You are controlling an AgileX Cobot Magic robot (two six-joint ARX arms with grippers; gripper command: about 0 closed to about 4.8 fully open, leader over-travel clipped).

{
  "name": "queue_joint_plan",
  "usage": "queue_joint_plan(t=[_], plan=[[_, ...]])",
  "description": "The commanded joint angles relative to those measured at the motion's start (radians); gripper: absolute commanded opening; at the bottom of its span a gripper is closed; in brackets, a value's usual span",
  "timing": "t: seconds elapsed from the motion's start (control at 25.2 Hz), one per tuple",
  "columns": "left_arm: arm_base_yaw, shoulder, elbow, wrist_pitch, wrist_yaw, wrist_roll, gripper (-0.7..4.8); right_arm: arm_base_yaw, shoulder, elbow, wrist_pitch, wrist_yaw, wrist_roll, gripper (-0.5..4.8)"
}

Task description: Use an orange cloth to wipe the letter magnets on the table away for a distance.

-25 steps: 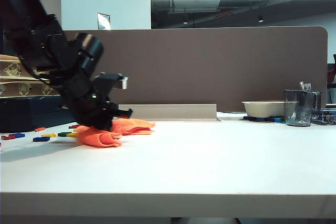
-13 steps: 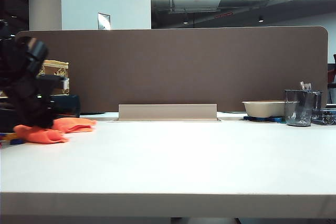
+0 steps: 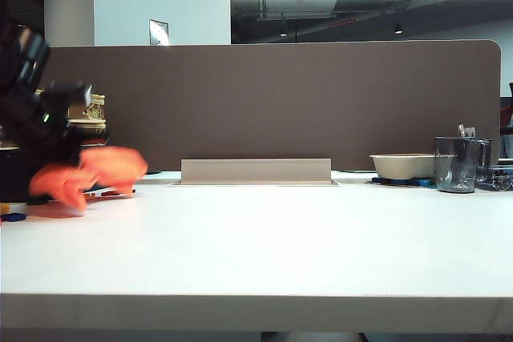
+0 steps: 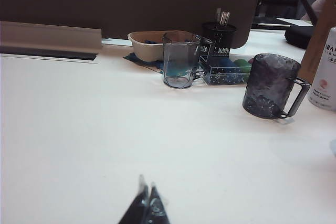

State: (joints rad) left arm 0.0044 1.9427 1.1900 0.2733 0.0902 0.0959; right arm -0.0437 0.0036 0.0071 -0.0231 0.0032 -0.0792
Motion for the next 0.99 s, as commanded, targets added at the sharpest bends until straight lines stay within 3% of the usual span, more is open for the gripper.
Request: queue_joint_plan(t=[0.04,0.28,0.67,0.87,0.99], plan=[[-0.048,-0.064,0.007,0.039,0.051,-0.004,-0.05,0.0,-0.004,-0.008,0.016,0.001,0.001,-0.05],[-0.208,-0.219,0.007,-0.035,0.056,0.001,-0.05,0.0,-0.004,-0.008,0.016,0.001,0.001,-0.05],[-0.328,-0.394,-0.003,-0.257,0.063,0.001,-0.05,0.0,-0.004,-0.008,0.016,0.001,0.001,-0.05],[-0.385,-0.446,-0.037,-0.306,0.06,0.001,-0.05,0.0,-0.004,-0.008,0.016,0.001,0.001,-0.05],[-0.469,-0.504,-0.122,-0.311,0.059,0.001,-0.05,0.0,-0.004,-0.008,0.016,0.001,0.001,-0.05]])
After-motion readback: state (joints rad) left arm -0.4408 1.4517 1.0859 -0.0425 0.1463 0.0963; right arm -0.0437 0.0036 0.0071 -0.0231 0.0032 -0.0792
